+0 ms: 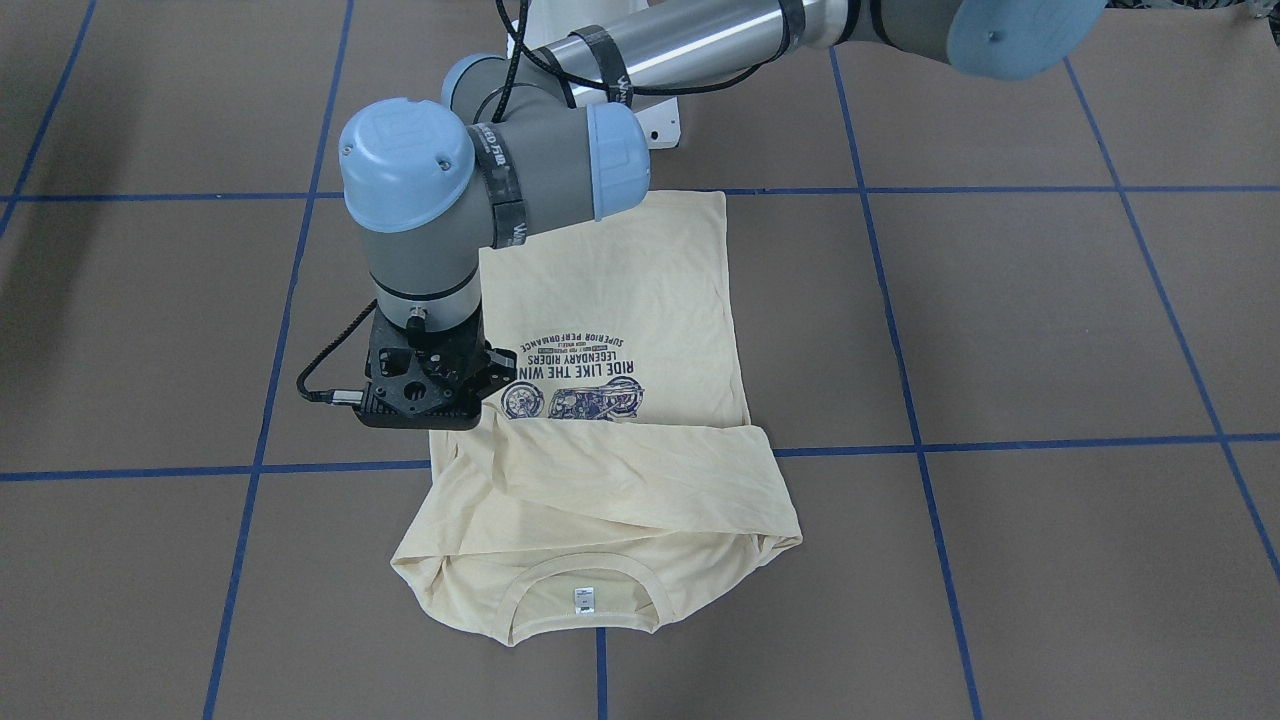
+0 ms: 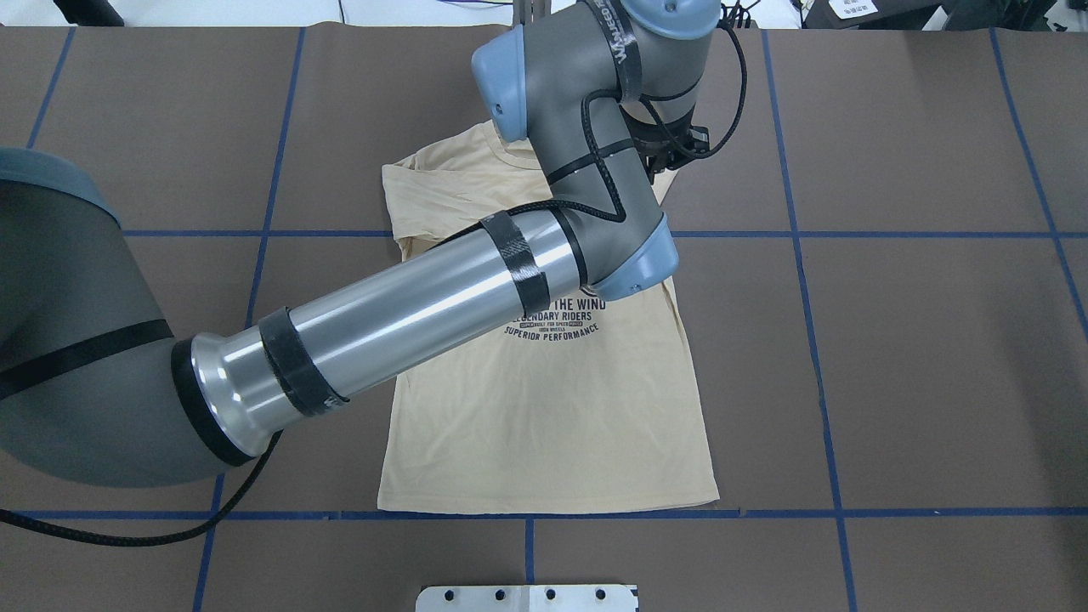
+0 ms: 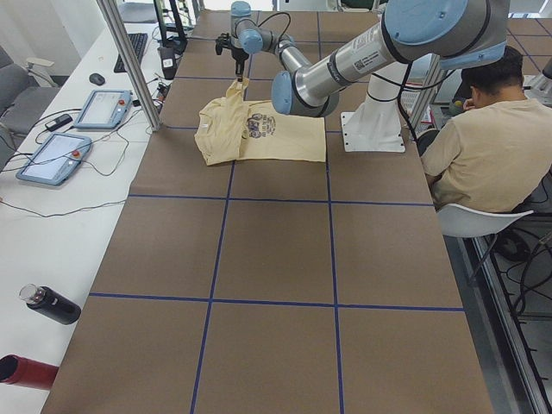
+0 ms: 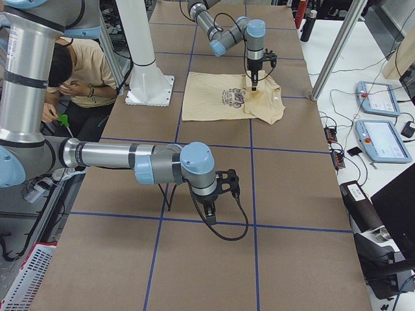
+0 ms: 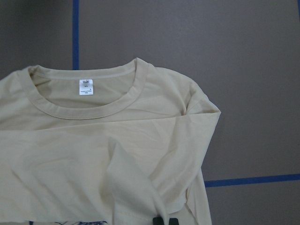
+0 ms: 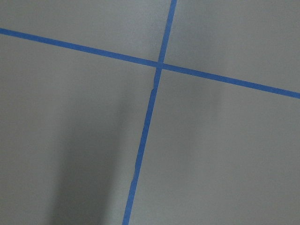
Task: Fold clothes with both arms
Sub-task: 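Carry the sleeve across the shirt front with the left gripper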
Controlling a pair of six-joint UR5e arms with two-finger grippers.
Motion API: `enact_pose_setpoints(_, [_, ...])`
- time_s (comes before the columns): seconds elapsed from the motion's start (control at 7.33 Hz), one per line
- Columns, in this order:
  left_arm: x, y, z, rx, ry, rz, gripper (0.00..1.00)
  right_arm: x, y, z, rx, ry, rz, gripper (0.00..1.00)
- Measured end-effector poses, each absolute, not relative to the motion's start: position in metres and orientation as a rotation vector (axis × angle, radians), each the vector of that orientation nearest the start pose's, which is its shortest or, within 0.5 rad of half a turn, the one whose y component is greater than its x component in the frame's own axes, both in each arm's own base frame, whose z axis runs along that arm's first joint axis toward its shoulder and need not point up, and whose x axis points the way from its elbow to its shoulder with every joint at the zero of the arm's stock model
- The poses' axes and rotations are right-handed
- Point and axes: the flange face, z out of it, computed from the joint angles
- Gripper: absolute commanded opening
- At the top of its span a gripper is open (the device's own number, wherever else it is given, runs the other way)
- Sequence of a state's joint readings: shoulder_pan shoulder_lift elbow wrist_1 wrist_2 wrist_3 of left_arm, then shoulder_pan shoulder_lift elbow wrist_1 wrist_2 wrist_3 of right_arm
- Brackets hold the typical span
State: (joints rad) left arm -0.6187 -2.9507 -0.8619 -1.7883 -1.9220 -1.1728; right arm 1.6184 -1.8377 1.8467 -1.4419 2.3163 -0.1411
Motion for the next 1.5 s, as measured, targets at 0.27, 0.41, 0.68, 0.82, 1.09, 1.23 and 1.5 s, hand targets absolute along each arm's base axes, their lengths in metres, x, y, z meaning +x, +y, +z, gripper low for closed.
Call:
enact_pose_setpoints(0.27, [0.673, -0.564, -0.019, 0.139, 0.945, -0.095, 0.00, 0.084, -0.385, 0.628, 0.200, -0.729, -0.138, 1.00])
enact_pose_setpoints(0.41, [0.679, -0.562, -0.016, 0.141, 0.944, -0.108, 0.00, 0.085, -0.385, 0.628, 0.200, -0.729, -0.137, 1.00])
enact_pose_setpoints(0.68, [0.682, -0.564, -0.010, 0.153, 0.945, -0.121, 0.00, 0.084, -0.386, 0.627, 0.204, -0.729, -0.138, 1.00])
enact_pose_setpoints(0.82, [0.682, -0.567, -0.005, 0.167, 0.944, -0.128, 0.00, 0.084, -0.386, 0.626, 0.205, -0.730, -0.140, 1.00])
enact_pose_setpoints(1.09, [0.679, -0.577, 0.014, 0.193, 0.948, -0.123, 1.00, 0.084, -0.386, 0.626, 0.206, -0.730, -0.141, 1.00])
enact_pose_setpoints(1.23, [0.676, -0.582, 0.019, 0.211, 0.948, -0.104, 1.00, 0.084, -0.386, 0.626, 0.206, -0.730, -0.141, 1.00])
enact_pose_setpoints(1.5, [0.667, -0.581, 0.015, 0.241, 0.967, -0.068, 1.00, 0.084, -0.388, 0.623, 0.209, -0.731, -0.135, 1.00])
